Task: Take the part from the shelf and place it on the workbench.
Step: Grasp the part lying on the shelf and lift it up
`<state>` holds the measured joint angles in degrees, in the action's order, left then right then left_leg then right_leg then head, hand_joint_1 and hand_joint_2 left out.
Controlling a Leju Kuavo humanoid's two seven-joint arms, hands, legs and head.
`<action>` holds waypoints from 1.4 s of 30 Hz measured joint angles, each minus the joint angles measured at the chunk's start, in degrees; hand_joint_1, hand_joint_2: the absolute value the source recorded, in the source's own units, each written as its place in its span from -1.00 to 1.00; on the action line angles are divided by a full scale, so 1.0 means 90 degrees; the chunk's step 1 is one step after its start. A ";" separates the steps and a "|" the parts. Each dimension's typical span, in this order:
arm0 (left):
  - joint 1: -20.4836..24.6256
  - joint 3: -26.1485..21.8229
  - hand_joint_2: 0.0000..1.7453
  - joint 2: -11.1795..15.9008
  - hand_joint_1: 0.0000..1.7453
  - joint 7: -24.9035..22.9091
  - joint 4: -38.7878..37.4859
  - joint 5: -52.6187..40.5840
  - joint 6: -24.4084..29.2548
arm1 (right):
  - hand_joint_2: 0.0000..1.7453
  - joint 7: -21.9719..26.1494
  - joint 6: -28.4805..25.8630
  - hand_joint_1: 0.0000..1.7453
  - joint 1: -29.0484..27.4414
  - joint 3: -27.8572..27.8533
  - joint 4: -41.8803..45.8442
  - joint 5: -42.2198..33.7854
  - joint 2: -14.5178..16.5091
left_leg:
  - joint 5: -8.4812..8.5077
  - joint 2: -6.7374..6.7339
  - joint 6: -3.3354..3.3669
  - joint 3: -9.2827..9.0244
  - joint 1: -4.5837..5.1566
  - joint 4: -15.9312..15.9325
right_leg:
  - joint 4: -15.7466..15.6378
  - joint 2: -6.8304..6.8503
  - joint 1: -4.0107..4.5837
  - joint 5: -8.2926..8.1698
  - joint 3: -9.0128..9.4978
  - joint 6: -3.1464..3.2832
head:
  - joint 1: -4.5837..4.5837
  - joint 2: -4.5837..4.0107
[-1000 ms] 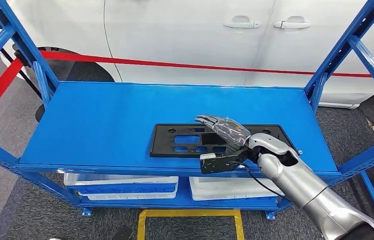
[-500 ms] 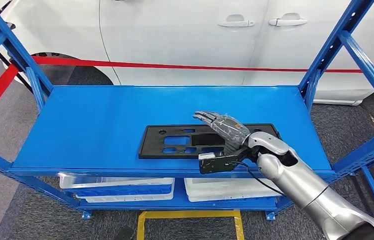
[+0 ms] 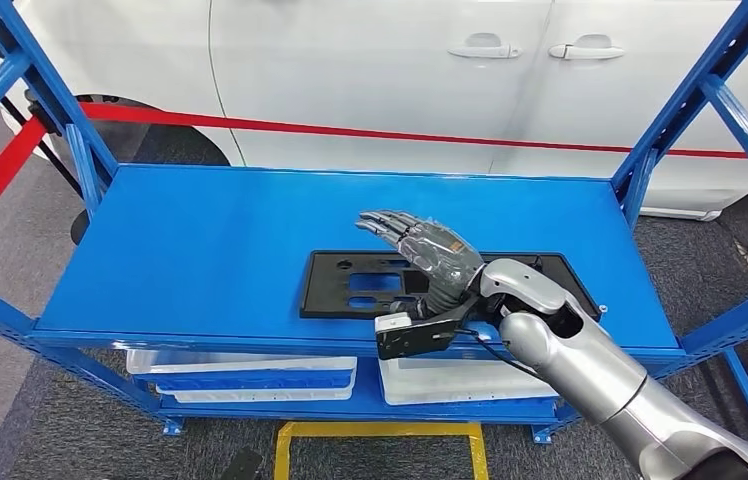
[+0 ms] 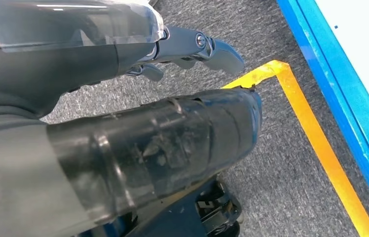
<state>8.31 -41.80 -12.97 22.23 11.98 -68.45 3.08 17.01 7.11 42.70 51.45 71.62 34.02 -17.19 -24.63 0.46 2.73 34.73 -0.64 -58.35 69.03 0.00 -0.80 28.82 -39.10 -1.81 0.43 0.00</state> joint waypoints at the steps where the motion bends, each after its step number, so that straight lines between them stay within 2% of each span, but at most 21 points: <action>1: 0.0002 0.0003 -1.00 -0.0001 -1.00 -0.0002 0.0000 0.0002 0.0000 | 1.00 0.0011 0.0054 -1.00 0.0010 0.0008 0.0041 -0.0058 0.0006 | -0.0010 0.0003 -0.0016 -0.0007 0.0006 -0.0004 | -0.0457 0.0000 0.0010 -0.0189 0.0222 0.0031 | 0.0000 0.0000; 3: 0.0007 0.0010 -1.00 -0.0001 -1.00 -0.0004 0.0000 0.0004 0.0000 | 1.00 0.0028 0.0117 -1.00 0.0028 0.0027 0.0109 -0.0126 0.0022 | -0.0022 0.0004 -0.0065 -0.0002 0.0024 -0.0013 | -0.1043 -0.0006 0.0047 -0.0371 0.0490 0.0092 | -0.0002 0.0000; 5: 0.0008 0.0017 -1.00 -0.0001 -1.00 -0.0008 0.0000 0.0004 0.0000 | 1.00 0.0041 0.0207 -1.00 0.0039 0.0063 0.0144 -0.0205 0.0033 | -0.0016 0.0003 -0.0128 0.0000 0.0030 0.0001 | -0.1122 -0.0012 0.0078 -0.0365 0.0510 0.0146 | -0.0004 0.0000; 7: 0.0005 0.0028 -1.00 0.0002 -1.00 -0.0012 0.0000 0.0005 0.0001 | 1.00 0.0067 0.0382 -1.00 0.0064 0.0104 0.0154 -0.0375 0.0032 | -0.0071 -0.0003 -0.0193 0.0018 0.0029 -0.0044 | -0.1176 -0.0005 0.0042 -0.0393 0.0540 0.0228 | -0.0004 0.0000; 9: 0.0008 0.0044 -1.00 0.0005 -1.00 -0.0012 0.0000 0.0007 0.0003 | 1.00 0.0098 0.0548 -1.00 0.0120 0.0162 0.0162 -0.0569 0.0035 | -0.0351 -0.0010 -0.0247 0.0208 0.0021 -0.0480 | -0.1235 0.0003 0.0008 -0.0426 0.0571 0.0310 | -0.0010 0.0000; 11: 0.0005 0.0069 -1.00 0.0005 -1.00 -0.0013 0.0000 0.0007 0.0005 | 1.00 0.0115 0.0626 -1.00 0.0157 0.0251 0.0163 -0.0685 0.0038 | -0.0740 -0.0013 -0.0287 0.0593 0.0006 -0.1305 | -0.1233 0.0005 0.0022 -0.0425 0.0568 0.0345 | -0.0013 0.0000; 13: -0.0007 0.0096 -1.00 0.0005 -1.00 -0.0028 0.0000 0.0007 0.0005 | 1.00 0.0132 0.0668 -1.00 0.0160 0.0347 0.0163 -0.0752 0.0039 | -0.0820 -0.0014 -0.0307 0.0829 0.0000 -0.1756 | -0.1205 0.0006 0.0030 -0.0409 0.0560 0.0354 | -0.0012 0.0000; 14: -0.0010 0.0106 -1.00 0.0006 -1.00 -0.0037 0.0000 0.0007 0.0005 | 1.00 0.0146 0.0685 -1.00 0.0162 0.0390 0.0164 -0.0787 0.0040 | -0.0675 -0.0014 -0.0307 0.0770 -0.0002 -0.1619 | -0.1183 0.0006 0.0031 -0.0394 0.0559 0.0351 | -0.0013 0.0000; 16: -0.0004 0.0121 -1.00 0.0008 -1.00 -0.0049 0.0000 0.0007 0.0005 | 1.00 0.0168 0.0707 -1.00 0.0177 0.0463 0.0173 -0.0857 0.0045 | -0.0256 -0.0017 -0.0280 0.0376 -0.0005 -0.0803 | -0.1127 0.0003 0.0032 -0.0349 0.0562 0.0322 | -0.0012 0.0000; 18: 0.0007 0.0135 -1.00 0.0009 -1.00 -0.0050 0.0000 0.0007 0.0004 | 1.00 0.0171 0.0708 -1.00 0.0202 0.0517 0.0195 -0.0903 0.0050 | -0.0061 -0.0015 -0.0232 0.0075 0.0012 -0.0181 | -0.1077 -0.0003 0.0052 -0.0314 0.0548 0.0270 | -0.0010 0.0000; 22: 0.0003 0.0144 -1.00 0.0008 -1.00 -0.0049 0.0000 0.0007 -0.0004 | 1.00 0.0164 0.0711 -1.00 0.0220 0.0594 0.0215 -0.0941 0.0066 | -0.0044 -0.0003 -0.0127 0.0027 0.0027 -0.0059 | -0.1095 -0.0005 0.0071 -0.0313 0.0552 0.0154 | -0.0008 0.0000; 26: 0.0004 0.0146 -1.00 0.0001 -1.00 -0.0049 0.0000 0.0007 -0.0005 | 1.00 0.0162 0.0711 -1.00 0.0224 0.0613 0.0217 -0.0944 0.0067 | -0.0011 -0.0008 -0.0073 -0.0001 -0.0004 -0.0001 | -0.1048 -0.0005 0.0060 -0.0263 0.0536 0.0113 | -0.0006 0.0000; 29: 0.0008 0.0149 -1.00 -0.0002 -1.00 -0.0047 0.0000 0.0008 -0.0005 | 1.00 0.0162 0.0711 -1.00 0.0211 0.0660 0.0214 -0.0970 0.0067 | 0.0001 -0.0020 -0.0015 -0.0011 -0.0012 0.0025 | 0.0252 -0.0003 0.0019 0.0366 -0.0082 0.0028 | -0.0001 0.0000; 30: 0.0008 0.0149 -1.00 -0.0002 -1.00 -0.0048 0.0000 0.0007 -0.0005 | 1.00 0.0162 0.0709 -1.00 0.0200 0.0679 0.0209 -0.0987 0.0067 | -0.0002 -0.0020 -0.0005 -0.0009 -0.0012 0.0021 | 0.0642 -0.0002 0.0006 0.0495 -0.0279 0.0006 | 0.0000 0.0000; 31: 0.0006 0.0149 -1.00 -0.0002 -1.00 -0.0049 0.0000 0.0008 -0.0005 | 1.00 0.0162 0.0706 -1.00 0.0192 0.0695 0.0203 -0.1003 0.0067 | -0.0009 -0.0016 -0.0006 -0.0011 -0.0013 0.0014 | 0.0582 -0.0001 -0.0002 0.0380 -0.0261 0.0005 | 0.0001 0.0000; 32: 0.0006 0.0149 -1.00 -0.0002 -1.00 -0.0051 0.0000 0.0008 -0.0005 | 1.00 0.0161 0.0701 -1.00 0.0189 0.0708 0.0192 -0.1016 0.0067 | -0.0018 -0.0010 -0.0012 -0.0017 -0.0014 0.0005 | 0.0284 0.0000 -0.0008 0.0166 -0.0126 0.0013 | 0.0001 0.0000; 33: 0.0006 0.0149 -1.00 -0.0003 -1.00 -0.0053 0.0000 0.0008 -0.0005 | 1.00 0.0158 0.0691 -1.00 0.0191 0.0721 0.0180 -0.1025 0.0067 | -0.0031 -0.0005 -0.0024 -0.0025 -0.0015 -0.0004 | -0.0169 0.0001 -0.0010 -0.0072 0.0080 0.0032 | 0.0002 0.0000; 35: 0.0009 0.0151 -1.00 -0.0004 -1.00 -0.0058 0.0000 0.0009 -0.0005 | 1.00 0.0151 0.0663 -1.00 0.0189 0.0741 0.0147 -0.1032 0.0070 | -0.0051 0.0000 -0.0071 -0.0020 0.0007 -0.0022 | -0.0899 -0.0001 0.0020 -0.0336 0.0414 0.0080 | -0.0001 0.0000; 39: 0.0006 0.0152 -1.00 -0.0004 -1.00 -0.0069 0.0000 0.0012 -0.0005 | 1.00 0.0142 0.0592 -1.00 0.0137 0.0762 0.0042 -0.1031 0.0075 | -0.0065 -0.0005 -0.0202 -0.0014 0.0012 -0.0024 | -0.1127 -0.0018 0.0039 -0.0369 0.0503 0.0190 | -0.0007 0.0000; 41: 0.0004 0.0152 -1.00 -0.0003 -1.00 -0.0069 0.0000 0.0013 -0.0005 | 1.00 0.0130 0.0543 -1.00 0.0129 0.0765 -0.0023 -0.1023 0.0083 | -0.0271 -0.0010 -0.0258 0.0106 0.0006 -0.0312 | -0.1185 -0.0012 0.0006 -0.0401 0.0536 0.0278 | -0.0013 0.0000; 42: 0.0003 0.0154 -1.00 -0.0002 -1.00 -0.0069 0.0000 0.0014 -0.0005 | 1.00 0.0123 0.0519 -1.00 0.0119 0.0765 -0.0054 -0.1018 0.0090 | -0.0462 -0.0013 -0.0278 0.0259 -0.0004 -0.0647 | -0.1198 -0.0006 0.0004 -0.0409 0.0546 0.0308 | -0.0015 0.0000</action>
<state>8.33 -40.42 -12.99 21.62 11.98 -68.32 3.04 18.11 11.78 43.77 58.34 71.13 24.86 -16.38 -28.78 0.35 0.22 37.06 -0.68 -64.18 58.25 -0.06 -0.77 25.14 -34.19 0.96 0.30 0.00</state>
